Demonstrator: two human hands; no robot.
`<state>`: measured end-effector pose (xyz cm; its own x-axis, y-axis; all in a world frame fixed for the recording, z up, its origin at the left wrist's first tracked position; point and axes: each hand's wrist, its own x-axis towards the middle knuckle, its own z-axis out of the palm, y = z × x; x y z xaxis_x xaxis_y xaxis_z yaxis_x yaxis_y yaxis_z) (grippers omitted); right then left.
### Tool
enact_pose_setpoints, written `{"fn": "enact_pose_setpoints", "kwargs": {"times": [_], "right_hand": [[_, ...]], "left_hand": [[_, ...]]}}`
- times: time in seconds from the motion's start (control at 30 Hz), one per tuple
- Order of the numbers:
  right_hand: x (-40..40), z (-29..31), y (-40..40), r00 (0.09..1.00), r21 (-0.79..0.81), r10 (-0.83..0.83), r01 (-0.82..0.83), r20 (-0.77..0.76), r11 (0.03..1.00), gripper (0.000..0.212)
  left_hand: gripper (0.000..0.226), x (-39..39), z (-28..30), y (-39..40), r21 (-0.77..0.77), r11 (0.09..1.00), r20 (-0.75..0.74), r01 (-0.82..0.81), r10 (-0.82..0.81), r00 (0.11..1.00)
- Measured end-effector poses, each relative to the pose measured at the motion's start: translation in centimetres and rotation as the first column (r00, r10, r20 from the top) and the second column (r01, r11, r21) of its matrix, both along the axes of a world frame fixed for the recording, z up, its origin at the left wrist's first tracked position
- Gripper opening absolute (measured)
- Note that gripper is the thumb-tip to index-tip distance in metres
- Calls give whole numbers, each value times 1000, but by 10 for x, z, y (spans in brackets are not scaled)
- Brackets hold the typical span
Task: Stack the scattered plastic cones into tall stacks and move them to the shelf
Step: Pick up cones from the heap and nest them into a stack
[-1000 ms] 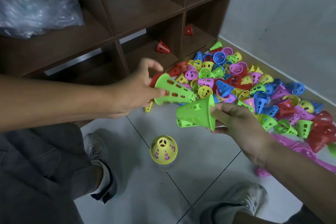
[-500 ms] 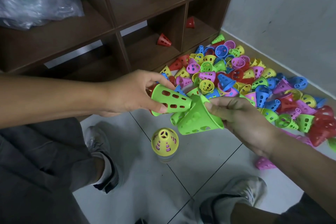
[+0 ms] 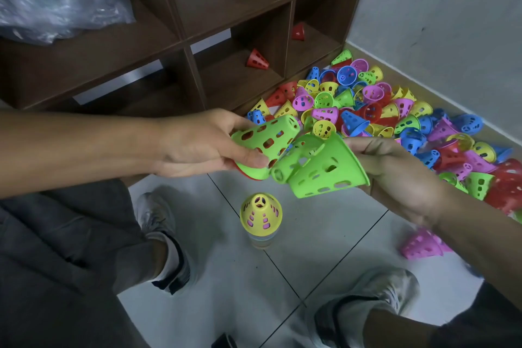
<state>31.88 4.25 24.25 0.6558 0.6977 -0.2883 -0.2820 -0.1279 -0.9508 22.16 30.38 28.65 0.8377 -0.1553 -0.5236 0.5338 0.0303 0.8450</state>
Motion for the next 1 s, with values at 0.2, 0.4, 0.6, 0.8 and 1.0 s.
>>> {"fn": "enact_pose_setpoints", "kwargs": {"times": [0.2, 0.4, 0.6, 0.8, 1.0], "right_hand": [[11, -13, -9, 954, -96, -224, 209, -198, 973, 20], [7, -16, -5, 936, -92, -244, 227, -253, 969, 29], [-2, -16, 5, 913, -75, -245, 233, -325, 969, 18], [-10, -13, 11, 908, -43, -225, 224, -353, 974, 20], [-19, -10, 18, 891, -37, -273, 279, -364, 960, 29]], "left_hand": [[57, -15, -24, -4, 23, 999, -14, 49, -48, 999], [57, -35, -44, -12, 305, 931, 2, 198, -209, 978], [59, -45, -71, -25, 452, 881, 98, 138, -203, 974], [65, -52, -102, -26, 613, 787, 163, 77, -221, 962], [85, -44, -84, -29, 600, 800, 235, -7, -168, 957]]}}
